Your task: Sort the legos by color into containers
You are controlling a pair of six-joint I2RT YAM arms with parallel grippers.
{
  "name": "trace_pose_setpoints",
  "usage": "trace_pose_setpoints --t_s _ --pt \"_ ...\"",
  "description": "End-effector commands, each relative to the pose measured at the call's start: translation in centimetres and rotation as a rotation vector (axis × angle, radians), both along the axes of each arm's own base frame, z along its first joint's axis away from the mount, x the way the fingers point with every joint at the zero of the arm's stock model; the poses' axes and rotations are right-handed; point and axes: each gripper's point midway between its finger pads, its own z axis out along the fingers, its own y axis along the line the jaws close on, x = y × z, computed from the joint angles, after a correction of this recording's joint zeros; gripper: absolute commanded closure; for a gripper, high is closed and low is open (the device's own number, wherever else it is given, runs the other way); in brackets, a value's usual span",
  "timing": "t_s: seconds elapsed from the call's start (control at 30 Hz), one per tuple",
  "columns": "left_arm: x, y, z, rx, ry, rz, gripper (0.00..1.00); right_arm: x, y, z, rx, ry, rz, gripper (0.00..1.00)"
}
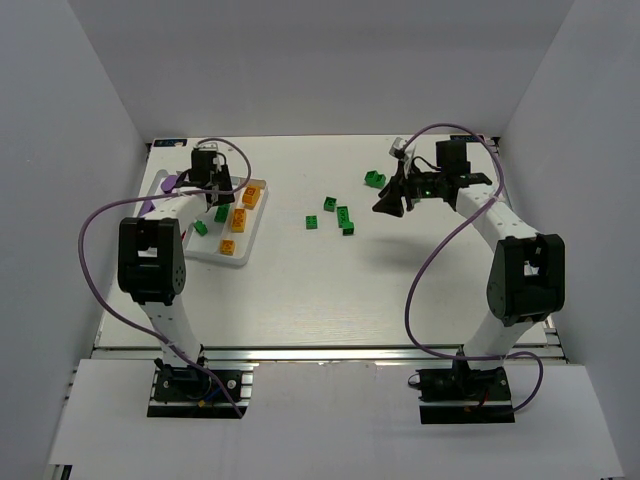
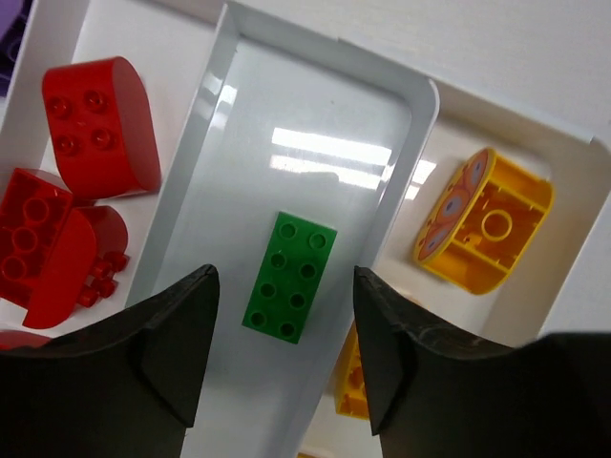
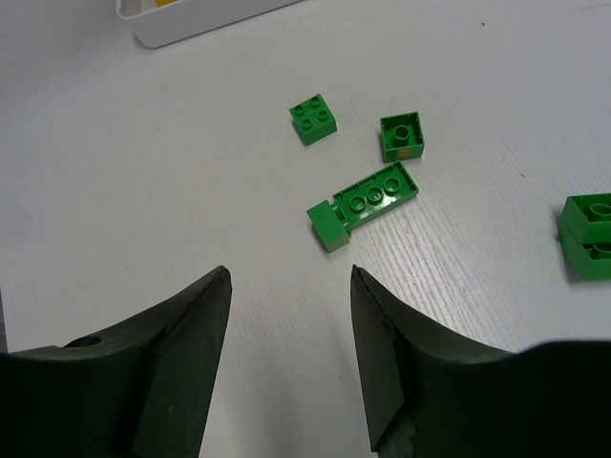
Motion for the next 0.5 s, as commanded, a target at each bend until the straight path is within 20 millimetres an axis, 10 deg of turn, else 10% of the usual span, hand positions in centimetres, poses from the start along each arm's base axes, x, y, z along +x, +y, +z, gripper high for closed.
trace_pose_setpoints --t_s 0.0,0.47 --pt "1.3 0.8 3.4 0.012 -0.082 0.034 0.31 0.4 0.3 0.7 -0.030 -0.037 0.018 0.40" --pt "-5.0 -0.3 11.3 -0.182 -0.247 0.135 0.02 2.3 1.8 -4.8 -0.333 0.099 -0.106 0.34"
